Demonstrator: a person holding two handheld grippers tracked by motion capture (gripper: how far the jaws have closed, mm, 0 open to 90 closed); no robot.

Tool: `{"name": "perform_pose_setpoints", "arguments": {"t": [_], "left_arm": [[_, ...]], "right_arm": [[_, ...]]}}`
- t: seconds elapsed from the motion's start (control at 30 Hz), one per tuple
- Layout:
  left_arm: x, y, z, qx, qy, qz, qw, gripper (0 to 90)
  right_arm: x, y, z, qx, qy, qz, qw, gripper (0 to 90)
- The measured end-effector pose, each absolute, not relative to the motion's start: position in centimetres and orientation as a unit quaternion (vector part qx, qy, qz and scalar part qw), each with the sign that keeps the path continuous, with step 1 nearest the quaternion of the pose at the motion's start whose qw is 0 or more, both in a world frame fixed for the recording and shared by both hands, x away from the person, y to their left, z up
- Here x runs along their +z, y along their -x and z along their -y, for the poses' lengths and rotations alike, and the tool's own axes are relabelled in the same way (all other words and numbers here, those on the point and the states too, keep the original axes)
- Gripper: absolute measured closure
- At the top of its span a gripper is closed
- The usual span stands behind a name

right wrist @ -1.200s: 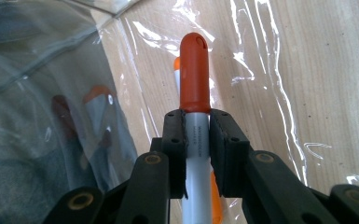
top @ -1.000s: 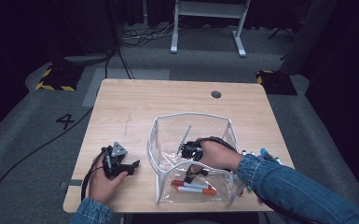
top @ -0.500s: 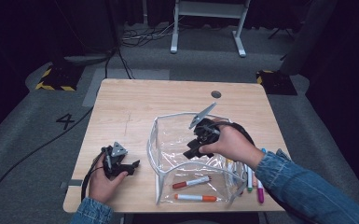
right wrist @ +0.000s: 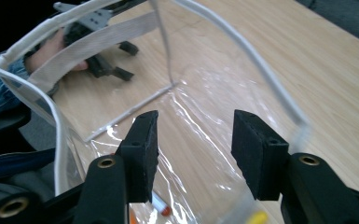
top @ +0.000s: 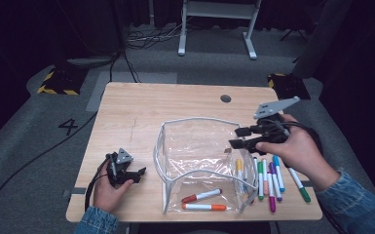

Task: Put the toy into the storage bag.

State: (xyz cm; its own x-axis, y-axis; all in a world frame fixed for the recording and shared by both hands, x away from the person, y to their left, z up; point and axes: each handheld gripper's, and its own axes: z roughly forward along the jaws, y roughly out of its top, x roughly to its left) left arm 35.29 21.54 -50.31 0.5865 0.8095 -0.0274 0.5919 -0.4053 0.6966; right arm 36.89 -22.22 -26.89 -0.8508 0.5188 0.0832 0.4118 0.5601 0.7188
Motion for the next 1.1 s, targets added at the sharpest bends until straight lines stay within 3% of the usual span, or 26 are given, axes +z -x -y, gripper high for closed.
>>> {"name": "perform_pose_setpoints", "arguments": {"t": [0.4,0.97,1.1], "left_arm": [[-50.4,-35.2,-21.4,0.159,-0.819,-0.440,0.332,14.9],[-50.4,-35.1,-21.5,0.158,-0.820,-0.440,0.331,13.5],[-50.5,-35.4,-21.4,0.156,-0.819,-0.455,0.314,0.9]], "right_arm": [[-28.7,-36.9,31.6,0.373,-0.362,-0.847,0.113,51.6],[-35.4,-36.1,39.3,0.312,-0.454,-0.822,0.146,50.9],[-37.6,-35.9,40.4,0.290,-0.474,-0.819,0.144,51.1]]}}
